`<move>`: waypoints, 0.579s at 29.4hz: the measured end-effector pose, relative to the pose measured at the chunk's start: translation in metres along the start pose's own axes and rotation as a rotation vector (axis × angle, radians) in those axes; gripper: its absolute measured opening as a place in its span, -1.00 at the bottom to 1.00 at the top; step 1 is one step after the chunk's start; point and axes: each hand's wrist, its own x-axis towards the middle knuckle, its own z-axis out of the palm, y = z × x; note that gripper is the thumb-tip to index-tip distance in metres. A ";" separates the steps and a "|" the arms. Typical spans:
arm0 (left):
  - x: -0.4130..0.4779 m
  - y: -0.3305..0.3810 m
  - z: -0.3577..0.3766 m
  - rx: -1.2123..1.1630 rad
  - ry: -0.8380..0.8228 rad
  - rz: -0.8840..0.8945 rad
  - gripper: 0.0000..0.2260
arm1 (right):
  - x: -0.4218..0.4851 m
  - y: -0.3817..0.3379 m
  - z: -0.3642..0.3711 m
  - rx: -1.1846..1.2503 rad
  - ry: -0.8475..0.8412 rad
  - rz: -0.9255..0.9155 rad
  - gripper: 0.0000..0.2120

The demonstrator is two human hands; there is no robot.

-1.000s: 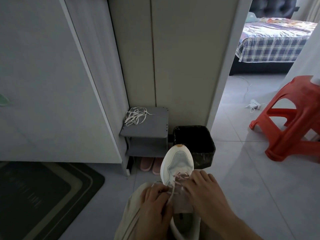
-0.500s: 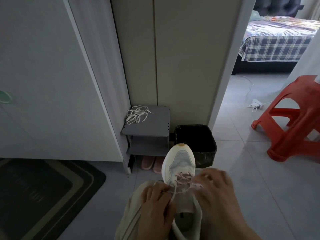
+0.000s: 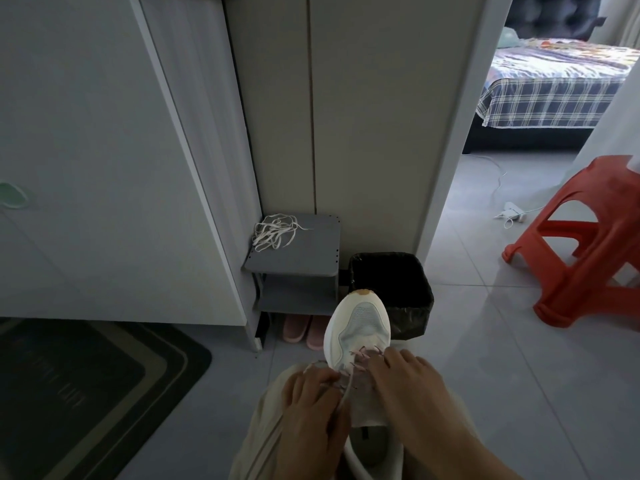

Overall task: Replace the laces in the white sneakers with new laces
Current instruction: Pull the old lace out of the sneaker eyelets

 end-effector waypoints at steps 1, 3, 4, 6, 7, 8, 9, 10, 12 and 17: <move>-0.001 -0.001 0.001 0.012 -0.005 -0.024 -0.82 | 0.000 0.001 -0.001 0.035 0.027 0.011 -0.69; -0.001 0.000 -0.002 0.017 0.004 -0.085 -0.80 | -0.004 0.015 -0.009 0.236 0.113 0.099 -0.90; -0.001 0.002 -0.004 0.008 0.005 -0.108 -0.80 | -0.009 0.026 -0.013 0.338 0.188 0.153 -0.93; 0.000 0.006 -0.007 0.018 -0.016 -0.110 -0.81 | -0.020 0.050 -0.011 0.376 0.333 0.277 -0.79; 0.001 0.008 -0.009 0.027 -0.030 -0.098 -0.83 | -0.026 0.059 -0.006 0.397 0.369 0.332 -0.76; 0.001 0.009 -0.009 0.021 -0.040 -0.088 -0.84 | -0.031 0.065 0.003 0.429 0.367 0.386 -0.73; 0.000 0.010 -0.008 0.004 -0.039 -0.084 -0.86 | -0.034 0.065 0.011 0.475 0.331 0.426 -0.69; -0.001 0.011 -0.008 -0.016 -0.032 -0.092 -0.87 | -0.036 0.062 0.018 0.535 0.286 0.442 -0.66; 0.000 0.013 -0.009 -0.034 -0.016 -0.109 -0.86 | -0.038 0.053 0.025 0.569 0.087 0.360 -0.70; 0.005 0.020 -0.023 0.055 -0.094 -0.059 -0.80 | -0.032 0.041 0.020 0.268 0.134 0.142 -0.79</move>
